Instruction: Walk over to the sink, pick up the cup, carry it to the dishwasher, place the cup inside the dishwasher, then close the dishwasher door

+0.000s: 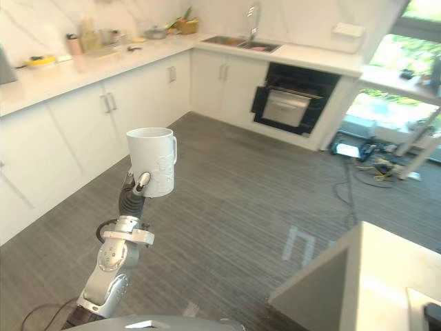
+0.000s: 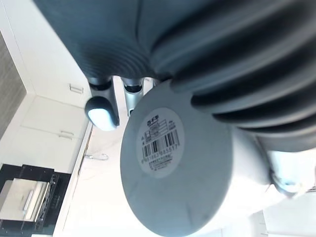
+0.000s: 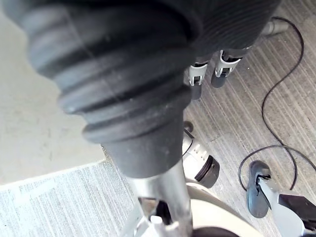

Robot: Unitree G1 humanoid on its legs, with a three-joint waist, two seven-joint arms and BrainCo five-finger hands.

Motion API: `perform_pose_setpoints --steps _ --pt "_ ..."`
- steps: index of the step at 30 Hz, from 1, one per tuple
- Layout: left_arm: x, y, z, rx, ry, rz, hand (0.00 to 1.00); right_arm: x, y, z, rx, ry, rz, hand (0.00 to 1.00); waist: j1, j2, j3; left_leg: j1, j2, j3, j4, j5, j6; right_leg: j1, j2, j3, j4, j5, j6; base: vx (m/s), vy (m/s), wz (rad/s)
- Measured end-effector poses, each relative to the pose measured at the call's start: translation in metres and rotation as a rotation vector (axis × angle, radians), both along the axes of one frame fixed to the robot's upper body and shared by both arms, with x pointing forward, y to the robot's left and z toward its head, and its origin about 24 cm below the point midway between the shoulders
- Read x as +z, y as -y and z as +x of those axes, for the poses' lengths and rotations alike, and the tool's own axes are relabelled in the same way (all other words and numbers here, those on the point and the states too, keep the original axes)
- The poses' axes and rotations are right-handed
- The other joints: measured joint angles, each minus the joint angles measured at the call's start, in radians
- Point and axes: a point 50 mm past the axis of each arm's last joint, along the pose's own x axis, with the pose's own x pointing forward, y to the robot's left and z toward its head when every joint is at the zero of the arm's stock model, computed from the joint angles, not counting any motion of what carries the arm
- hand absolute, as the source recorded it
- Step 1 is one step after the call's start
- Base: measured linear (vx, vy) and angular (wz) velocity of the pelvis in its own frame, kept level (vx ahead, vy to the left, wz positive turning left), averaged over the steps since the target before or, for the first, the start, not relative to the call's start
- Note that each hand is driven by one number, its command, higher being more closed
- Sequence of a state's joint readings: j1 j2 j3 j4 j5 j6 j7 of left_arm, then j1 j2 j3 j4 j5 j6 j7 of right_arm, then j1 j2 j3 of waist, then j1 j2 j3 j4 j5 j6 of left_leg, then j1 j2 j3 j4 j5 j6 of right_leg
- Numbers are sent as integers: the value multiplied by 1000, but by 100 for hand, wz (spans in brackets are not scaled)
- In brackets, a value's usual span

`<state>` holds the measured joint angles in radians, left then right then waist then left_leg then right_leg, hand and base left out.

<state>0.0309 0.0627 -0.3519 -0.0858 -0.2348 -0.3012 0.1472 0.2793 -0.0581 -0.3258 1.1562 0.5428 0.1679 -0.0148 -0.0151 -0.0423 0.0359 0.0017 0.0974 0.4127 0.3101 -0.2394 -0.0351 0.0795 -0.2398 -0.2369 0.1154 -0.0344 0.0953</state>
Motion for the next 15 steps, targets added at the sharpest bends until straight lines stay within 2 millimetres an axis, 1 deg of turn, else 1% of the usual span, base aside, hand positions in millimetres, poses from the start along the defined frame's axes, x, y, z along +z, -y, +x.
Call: perform_pose_setpoints --steps 1,2,5,7,8,9,10,11,14,15 --pt "5 1 4 -6 19 3 100 0 0 0 1 -9 0 0 -2 -10 0 -1 2 6 -7 8 -8 12 8 -1 -44 40 24 38 -47 -20" --pt "6 2 5 -9 21 5 100 0 2 0 5 -7 2 0 -5 -11 0 3 3 8 -17 14 -9 14 16 0 -53 47 26 21 -75 -16" --pt "5 1 6 -29 9 26 100 1 6 0 12 -2 11 0 -17 -9 -3 84 -8 19 -123 66 -25 42 21 0 -52 44 17 57 -48 -8" --pt "5 1 7 -37 8 33 100 2 12 1 10 10 10 0 -22 3 -11 130 -20 28 -213 116 -29 43 30 -1 -57 36 5 50 -41 -9" --pt "4 1 7 -44 9 36 100 2 13 1 9 12 8 0 -25 7 -13 144 -23 28 -240 131 -29 42 33 -2 -60 33 1 67 -43 -3" --pt "3 1 7 -51 4 45 100 2 13 3 3 18 7 0 -29 13 -13 165 -30 29 -291 164 -34 42 38 -4 -66 30 -1 57 -41 3" --pt "-1 0 7 -57 -8 57 100 3 15 3 3 18 4 0 -35 15 -14 181 -34 29 -331 189 -37 44 44 -7 -69 28 -2 44 -33 2" --pt "-23 -13 9 -59 -102 121 100 2 11 7 31 19 9 0 -75 8 -6 226 -37 31 -396 227 -45 97 71 -18 -142 52 6 0 0 0" --pt "-23 -13 9 -59 -101 121 100 2 11 7 31 19 9 0 -75 7 -5 226 -36 32 -396 227 -45 97 71 -18 -143 51 5 0 0 0" --pt "-23 -13 10 -57 -101 120 100 2 11 7 32 19 10 0 -76 3 -3 227 -37 32 -396 226 -46 96 71 -14 -144 50 5 0 0 -3"
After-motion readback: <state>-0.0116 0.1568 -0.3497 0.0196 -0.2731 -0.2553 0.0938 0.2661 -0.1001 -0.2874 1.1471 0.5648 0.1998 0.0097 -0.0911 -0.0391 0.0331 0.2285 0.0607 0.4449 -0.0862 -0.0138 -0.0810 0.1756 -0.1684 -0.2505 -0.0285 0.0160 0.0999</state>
